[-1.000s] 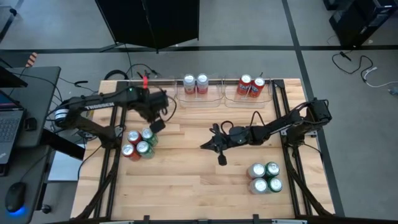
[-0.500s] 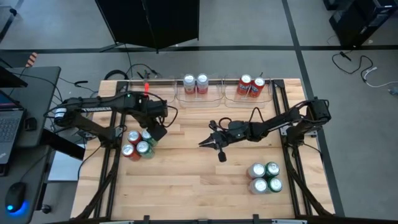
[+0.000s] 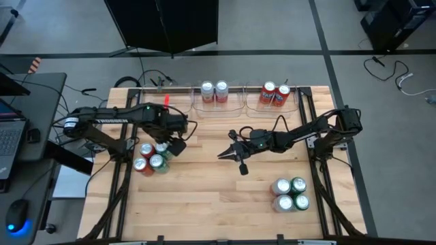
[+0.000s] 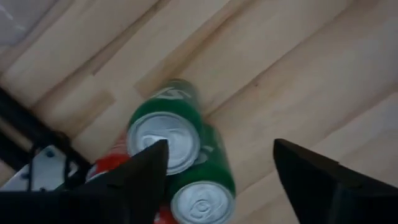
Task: Sort soda cans
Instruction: Put the green soda can in the top left transparent bin
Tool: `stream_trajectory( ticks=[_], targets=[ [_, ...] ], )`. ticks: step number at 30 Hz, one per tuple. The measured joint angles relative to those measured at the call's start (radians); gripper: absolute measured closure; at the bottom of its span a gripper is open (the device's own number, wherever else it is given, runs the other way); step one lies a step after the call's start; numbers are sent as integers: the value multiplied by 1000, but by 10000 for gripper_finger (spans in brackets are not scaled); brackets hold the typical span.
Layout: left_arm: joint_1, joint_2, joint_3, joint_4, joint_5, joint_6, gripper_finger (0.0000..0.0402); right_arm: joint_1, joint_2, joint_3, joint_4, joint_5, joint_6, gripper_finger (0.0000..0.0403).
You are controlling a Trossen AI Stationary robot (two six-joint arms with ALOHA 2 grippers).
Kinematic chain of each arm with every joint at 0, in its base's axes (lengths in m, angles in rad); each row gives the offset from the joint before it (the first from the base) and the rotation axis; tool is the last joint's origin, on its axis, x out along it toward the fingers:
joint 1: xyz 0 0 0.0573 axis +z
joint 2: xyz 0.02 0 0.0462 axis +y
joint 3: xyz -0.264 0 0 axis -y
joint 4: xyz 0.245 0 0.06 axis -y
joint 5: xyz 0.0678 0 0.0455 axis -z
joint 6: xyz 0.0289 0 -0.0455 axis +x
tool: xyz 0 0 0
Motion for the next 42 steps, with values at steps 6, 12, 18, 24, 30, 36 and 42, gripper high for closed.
stream_trajectory(
  ticks=[6,12,18,24,30,36,42],
  targets=[
    [0,0,0,-99,-30,-19,48,1,0,0,-1,-2,5,382],
    [0,0,0,-69,-32,10,11,5,0,0,-12,-2,22,382],
    [0,0,-66,-61,14,34,2,22,0,0,-17,-3,22,382],
    [2,0,-164,19,36,83,2,23,0,0,-17,-2,22,382],
    [19,-2,-224,33,17,112,2,23,0,0,-16,-2,22,382],
    [23,1,-229,97,11,116,2,23,0,0,-16,-2,22,382],
    [24,1,-213,111,27,113,2,23,0,0,-16,-2,19,382]
  ],
)
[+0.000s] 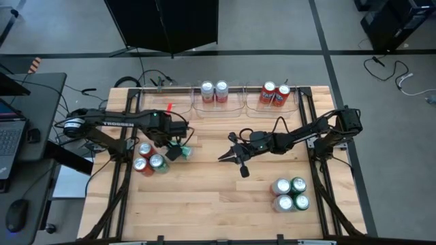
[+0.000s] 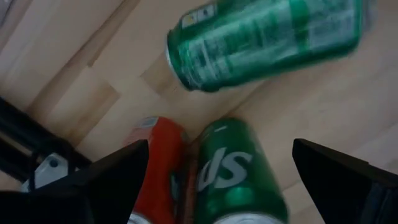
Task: Sort soda cans
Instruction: Put the green soda can in the top left transparent bin
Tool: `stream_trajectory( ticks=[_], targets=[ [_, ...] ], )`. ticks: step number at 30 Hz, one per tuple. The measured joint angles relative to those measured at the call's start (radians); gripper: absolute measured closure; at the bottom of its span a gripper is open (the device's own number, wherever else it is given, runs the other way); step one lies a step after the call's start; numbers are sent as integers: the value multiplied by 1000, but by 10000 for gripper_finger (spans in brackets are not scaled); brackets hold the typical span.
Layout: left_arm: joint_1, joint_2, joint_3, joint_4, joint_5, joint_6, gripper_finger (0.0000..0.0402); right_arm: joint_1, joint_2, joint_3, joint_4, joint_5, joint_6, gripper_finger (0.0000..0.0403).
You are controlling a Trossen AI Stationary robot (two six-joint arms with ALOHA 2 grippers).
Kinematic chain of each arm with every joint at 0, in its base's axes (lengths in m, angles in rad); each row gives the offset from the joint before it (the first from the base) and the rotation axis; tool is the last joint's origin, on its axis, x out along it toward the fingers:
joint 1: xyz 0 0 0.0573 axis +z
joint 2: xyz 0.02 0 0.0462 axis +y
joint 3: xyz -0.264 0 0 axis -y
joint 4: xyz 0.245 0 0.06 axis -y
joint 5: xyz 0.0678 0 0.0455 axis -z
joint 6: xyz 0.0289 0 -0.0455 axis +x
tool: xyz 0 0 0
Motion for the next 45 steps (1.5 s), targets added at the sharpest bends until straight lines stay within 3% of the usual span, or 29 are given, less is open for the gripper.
stream_trajectory(
  ticks=[5,9,14,19,25,27,32,37,45],
  targets=[
    [0,0,20,19,0,0,2,0,0,0,1,6,17,382],
    [0,0,21,19,-16,3,3,-3,0,38,-42,81,109,374],
    [-15,0,21,51,-198,79,34,-4,0,192,-241,164,106,333],
    [-21,-1,9,93,-299,204,154,-19,0,337,-455,215,113,285],
    [0,-33,-87,213,-346,319,357,-54,87,411,-466,225,185,237],
    [6,-70,-125,277,-364,340,388,-66,144,448,-475,225,192,223],
    [29,-249,-224,511,-400,390,391,-105,281,585,-560,231,186,181],
    [37,-428,-310,737,-363,466,398,-145,405,756,-740,304,116,130],
    [37,-556,-379,793,-298,489,398,-203,607,965,-988,436,79,78]
  ],
)
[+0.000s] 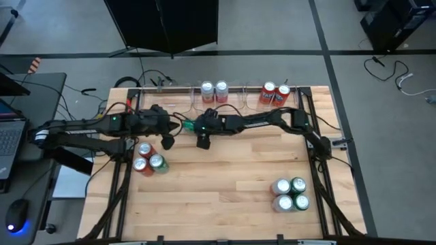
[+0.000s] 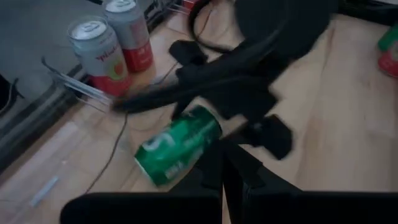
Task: Sort soda cans
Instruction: Put the green soda can in the top left transparent bin
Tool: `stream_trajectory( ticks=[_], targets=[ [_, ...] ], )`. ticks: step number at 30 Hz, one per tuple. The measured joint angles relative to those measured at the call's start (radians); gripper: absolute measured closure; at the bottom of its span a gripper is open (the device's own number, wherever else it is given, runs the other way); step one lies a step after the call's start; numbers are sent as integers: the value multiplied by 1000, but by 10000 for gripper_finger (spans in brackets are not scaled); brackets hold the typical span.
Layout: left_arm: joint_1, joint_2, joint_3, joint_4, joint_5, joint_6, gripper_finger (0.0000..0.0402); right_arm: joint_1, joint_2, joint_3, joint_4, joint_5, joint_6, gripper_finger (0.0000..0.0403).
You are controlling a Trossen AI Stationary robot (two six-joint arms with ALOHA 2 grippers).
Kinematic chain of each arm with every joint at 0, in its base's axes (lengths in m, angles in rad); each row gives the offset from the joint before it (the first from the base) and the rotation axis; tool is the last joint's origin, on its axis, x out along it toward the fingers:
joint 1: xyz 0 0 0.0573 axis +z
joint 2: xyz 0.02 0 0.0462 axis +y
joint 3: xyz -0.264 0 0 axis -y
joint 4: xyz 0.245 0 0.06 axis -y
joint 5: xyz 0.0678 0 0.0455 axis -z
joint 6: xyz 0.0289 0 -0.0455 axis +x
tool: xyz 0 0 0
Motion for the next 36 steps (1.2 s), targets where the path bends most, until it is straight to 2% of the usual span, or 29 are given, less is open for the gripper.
stream_trajectory(
  ticks=[8,19,25,30,36],
  targets=[
    [-6,-10,-43,8,20,-24,398,19,62,37,-102,-146,86,94],
    [-26,-23,-80,119,30,-27,398,109,1,23,-106,-189,42,110],
    [-60,-109,-80,244,37,28,398,125,-101,-24,-42,-179,-17,110],
    [-92,-200,-80,377,44,104,398,109,-231,-201,165,-228,-19,110],
    [-115,-242,-80,552,106,246,398,89,-372,-520,726,-268,26,110]
  ],
)
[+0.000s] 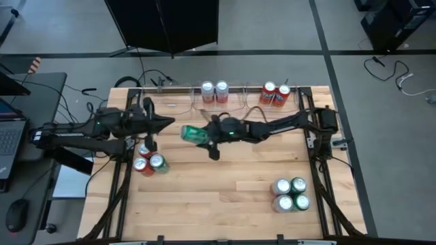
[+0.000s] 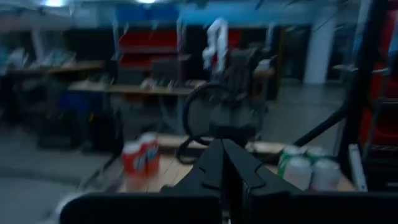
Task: Sort soda cans
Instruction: Put the green soda can in the top left transparent bin
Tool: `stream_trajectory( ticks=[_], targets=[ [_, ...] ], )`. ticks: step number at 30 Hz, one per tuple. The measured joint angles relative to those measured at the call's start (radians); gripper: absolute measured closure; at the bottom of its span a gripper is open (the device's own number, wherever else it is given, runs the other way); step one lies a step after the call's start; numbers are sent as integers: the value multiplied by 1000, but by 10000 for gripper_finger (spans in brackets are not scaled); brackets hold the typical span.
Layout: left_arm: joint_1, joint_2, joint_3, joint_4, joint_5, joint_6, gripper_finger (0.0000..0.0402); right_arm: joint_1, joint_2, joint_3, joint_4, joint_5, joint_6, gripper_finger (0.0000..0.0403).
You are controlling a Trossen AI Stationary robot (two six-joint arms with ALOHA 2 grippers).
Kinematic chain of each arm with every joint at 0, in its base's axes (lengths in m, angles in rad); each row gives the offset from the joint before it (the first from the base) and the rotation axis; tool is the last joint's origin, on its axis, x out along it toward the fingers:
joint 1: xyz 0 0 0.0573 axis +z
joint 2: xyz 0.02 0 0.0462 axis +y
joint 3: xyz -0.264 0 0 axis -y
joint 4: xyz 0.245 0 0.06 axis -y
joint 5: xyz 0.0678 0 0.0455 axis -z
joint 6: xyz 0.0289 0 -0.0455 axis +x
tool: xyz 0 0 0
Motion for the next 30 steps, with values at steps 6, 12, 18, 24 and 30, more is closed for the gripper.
stream_trajectory(
  ticks=[6,12,18,24,30],
  targets=[
    [-2,27,0,127,70,38,398,19,-86,-130,356,4,8,110],
    [-2,87,0,177,74,19,391,36,-143,-96,372,39,-29,110],
    [-2,179,0,255,141,-17,335,37,-159,-54,372,31,-44,110],
    [-3,259,2,365,150,-112,236,36,-157,-53,380,36,-43,110],
    [-28,304,2,456,150,-113,156,34,-157,-53,376,32,-44,110]
  ],
)
